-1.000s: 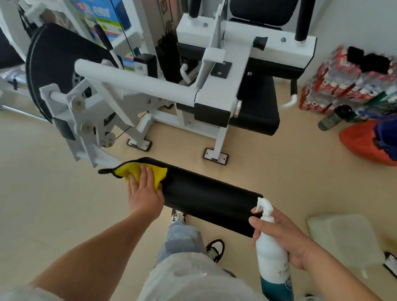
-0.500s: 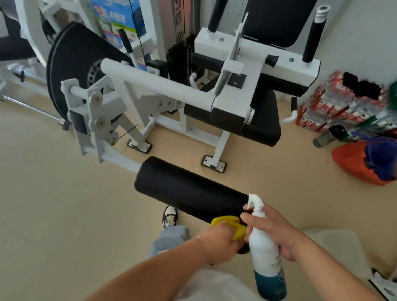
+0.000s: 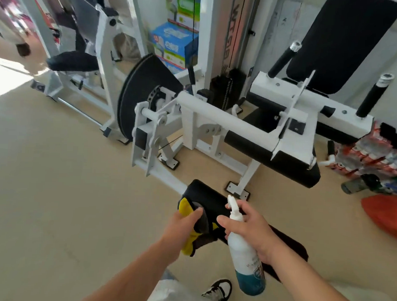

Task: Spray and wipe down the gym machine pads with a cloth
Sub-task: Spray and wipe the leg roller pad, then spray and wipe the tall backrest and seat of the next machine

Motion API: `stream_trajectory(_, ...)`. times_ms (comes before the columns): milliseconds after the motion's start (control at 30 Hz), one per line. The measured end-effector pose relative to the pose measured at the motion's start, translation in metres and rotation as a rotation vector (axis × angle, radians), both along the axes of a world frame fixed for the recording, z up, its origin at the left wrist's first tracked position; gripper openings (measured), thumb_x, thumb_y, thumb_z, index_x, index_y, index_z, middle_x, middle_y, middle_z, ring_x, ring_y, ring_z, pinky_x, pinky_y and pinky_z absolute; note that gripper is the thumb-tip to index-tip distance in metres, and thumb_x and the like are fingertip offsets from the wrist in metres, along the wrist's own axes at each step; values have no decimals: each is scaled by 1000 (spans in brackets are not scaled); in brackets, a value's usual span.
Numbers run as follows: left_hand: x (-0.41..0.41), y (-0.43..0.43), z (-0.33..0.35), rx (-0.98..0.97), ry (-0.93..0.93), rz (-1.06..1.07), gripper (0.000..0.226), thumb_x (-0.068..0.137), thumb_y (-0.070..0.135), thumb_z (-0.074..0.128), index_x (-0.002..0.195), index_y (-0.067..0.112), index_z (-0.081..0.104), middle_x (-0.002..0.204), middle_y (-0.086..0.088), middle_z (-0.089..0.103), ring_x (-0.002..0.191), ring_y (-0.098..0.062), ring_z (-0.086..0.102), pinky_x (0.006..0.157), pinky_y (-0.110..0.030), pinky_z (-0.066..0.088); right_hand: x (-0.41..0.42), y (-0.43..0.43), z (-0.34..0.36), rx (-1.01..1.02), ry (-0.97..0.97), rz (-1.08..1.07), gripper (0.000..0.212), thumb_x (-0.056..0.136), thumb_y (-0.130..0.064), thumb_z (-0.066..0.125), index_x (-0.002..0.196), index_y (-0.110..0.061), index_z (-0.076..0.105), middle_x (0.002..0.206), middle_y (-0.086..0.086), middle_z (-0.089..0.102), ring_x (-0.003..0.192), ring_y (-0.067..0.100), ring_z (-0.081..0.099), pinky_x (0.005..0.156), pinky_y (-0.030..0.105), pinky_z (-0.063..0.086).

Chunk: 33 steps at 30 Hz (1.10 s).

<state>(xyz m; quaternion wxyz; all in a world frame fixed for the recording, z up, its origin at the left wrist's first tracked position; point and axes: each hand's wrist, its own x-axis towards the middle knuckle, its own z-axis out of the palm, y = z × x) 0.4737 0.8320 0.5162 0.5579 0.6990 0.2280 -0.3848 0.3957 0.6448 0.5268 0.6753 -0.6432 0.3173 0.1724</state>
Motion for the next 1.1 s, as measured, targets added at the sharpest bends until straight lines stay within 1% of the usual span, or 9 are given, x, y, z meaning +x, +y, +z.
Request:
stream_trajectory(133, 41, 73, 17, -5, -20, 77, 17, 93, 26, 76, 104, 20, 66, 99, -7, 74, 93, -26, 71, 94, -47, 58, 69, 71, 7, 17, -30, 64, 50, 81, -35, 96, 122, -28, 68, 87, 14, 79, 83, 30, 75, 87, 49, 64)
stream_trajectory(233, 74, 126, 29, -3, -49, 112, 12, 96, 22, 72, 98, 19, 60, 93, -5, 70, 85, -20, 67, 77, -36, 56, 115, 128, 11, 30, -21, 124, 65, 67, -49, 100, 122, -32, 68, 97, 16, 81, 86, 30, 77, 95, 58, 63)
stream_trajectory(367, 122, 197, 44, -21, -113, 100, 11, 101, 22, 66, 93, 17, 61, 83, -2, 69, 73, -12, 66, 54, -22, 50, 174, 210, 15, 53, -33, 170, 61, 63, -57, 101, 113, -40, 70, 98, 20, 79, 89, 33, 77, 94, 60, 63)
stream_trajectory(500, 161, 236, 52, 17, -142, 45, 15, 100, 31, 66, 90, 20, 61, 80, 2, 70, 72, -9, 66, 60, -24, 48, 212, 258, 19, 32, -37, 145, 64, 67, -57, 98, 121, -41, 67, 98, 17, 81, 91, 34, 78, 94, 62, 64)
stream_trajectory(633, 202, 253, 53, 26, -184, -44, 21, 99, 28, 67, 86, 12, 65, 58, 10, 68, 53, -3, 65, 53, -19, 51, 246, 285, 22, 14, -55, 67, 64, 62, -59, 99, 117, -44, 71, 110, 16, 80, 100, 35, 79, 96, 62, 65)
stream_trajectory(767, 258, 257, 50, 47, -191, -74, 22, 99, 25, 63, 99, 4, 69, 71, 0, 71, 63, -12, 66, 61, -26, 56, 296, 292, 14, -26, -59, 54, 67, 60, -63, 98, 119, -44, 71, 120, 10, 77, 106, 32, 78, 92, 52, 67)
stream_trajectory(867, 300, 262, 51, 45, -198, -44, 19, 101, 23, 62, 94, 7, 70, 64, 5, 72, 57, -7, 68, 58, -21, 57, 345, 297, 13, -25, -91, 70, 68, 58, -63, 98, 117, -44, 70, 118, 9, 78, 103, 29, 79, 86, 45, 67)
stream_trajectory(1033, 382, 277, 67, 104, -156, 144, 28, 98, 31, 67, 96, 3, 69, 85, -13, 78, 78, -24, 76, 78, -41, 63, 443, 319, 22, -24, -110, 158, 64, 57, -69, 96, 110, -58, 63, 118, 7, 77, 105, 29, 78, 96, 55, 66)
stream_trajectory(1100, 423, 288, 72, 139, -180, 222, 28, 98, 31, 68, 92, 5, 66, 80, -11, 75, 72, -20, 72, 73, -37, 62, 491, 331, 31, 5, -130, 186, 55, 60, -67, 95, 104, -61, 62, 116, 5, 77, 104, 28, 79, 95, 55, 66)
